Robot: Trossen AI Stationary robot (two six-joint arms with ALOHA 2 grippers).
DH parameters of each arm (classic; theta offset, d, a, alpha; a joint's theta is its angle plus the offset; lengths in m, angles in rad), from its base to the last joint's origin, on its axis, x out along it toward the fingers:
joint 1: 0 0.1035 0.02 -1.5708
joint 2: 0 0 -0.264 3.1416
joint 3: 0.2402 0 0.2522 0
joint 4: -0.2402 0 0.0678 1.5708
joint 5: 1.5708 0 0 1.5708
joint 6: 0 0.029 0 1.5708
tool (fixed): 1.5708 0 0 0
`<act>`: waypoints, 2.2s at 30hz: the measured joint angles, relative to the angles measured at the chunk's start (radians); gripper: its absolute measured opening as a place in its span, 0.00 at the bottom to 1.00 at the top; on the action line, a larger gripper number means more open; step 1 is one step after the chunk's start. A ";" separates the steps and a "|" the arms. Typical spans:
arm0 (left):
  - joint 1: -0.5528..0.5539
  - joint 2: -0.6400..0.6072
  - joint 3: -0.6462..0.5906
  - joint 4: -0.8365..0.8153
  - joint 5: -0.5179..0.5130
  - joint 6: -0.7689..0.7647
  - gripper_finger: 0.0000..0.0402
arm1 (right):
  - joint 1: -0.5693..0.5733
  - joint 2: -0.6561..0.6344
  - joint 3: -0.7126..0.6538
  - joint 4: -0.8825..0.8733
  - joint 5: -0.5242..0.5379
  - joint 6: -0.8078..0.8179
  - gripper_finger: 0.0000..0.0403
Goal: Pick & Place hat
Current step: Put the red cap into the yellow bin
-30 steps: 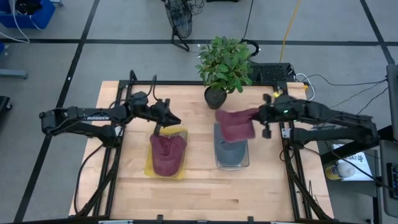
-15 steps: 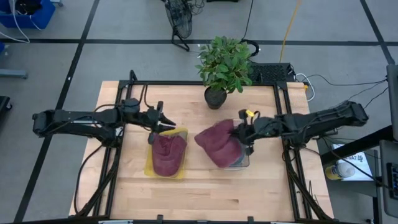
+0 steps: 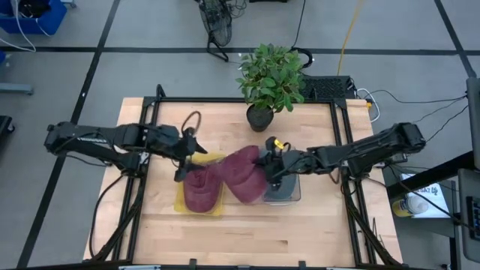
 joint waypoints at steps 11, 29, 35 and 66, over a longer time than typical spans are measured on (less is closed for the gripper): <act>-0.100 0.275 0.171 -0.058 -0.111 0.018 0.72 | 0.000 0.144 0.061 0.132 0.022 -0.068 0.00; -0.103 0.591 0.409 -0.120 -0.109 -0.091 0.69 | 0.003 0.150 0.070 0.120 0.074 -0.005 0.00; -0.103 0.608 0.408 -0.148 -0.127 -0.045 0.51 | 0.027 0.150 0.069 0.115 0.078 -0.009 0.00; -0.288 0.529 0.669 -0.788 -0.267 -0.036 0.02 | 0.155 0.031 0.041 0.088 0.172 0.289 0.33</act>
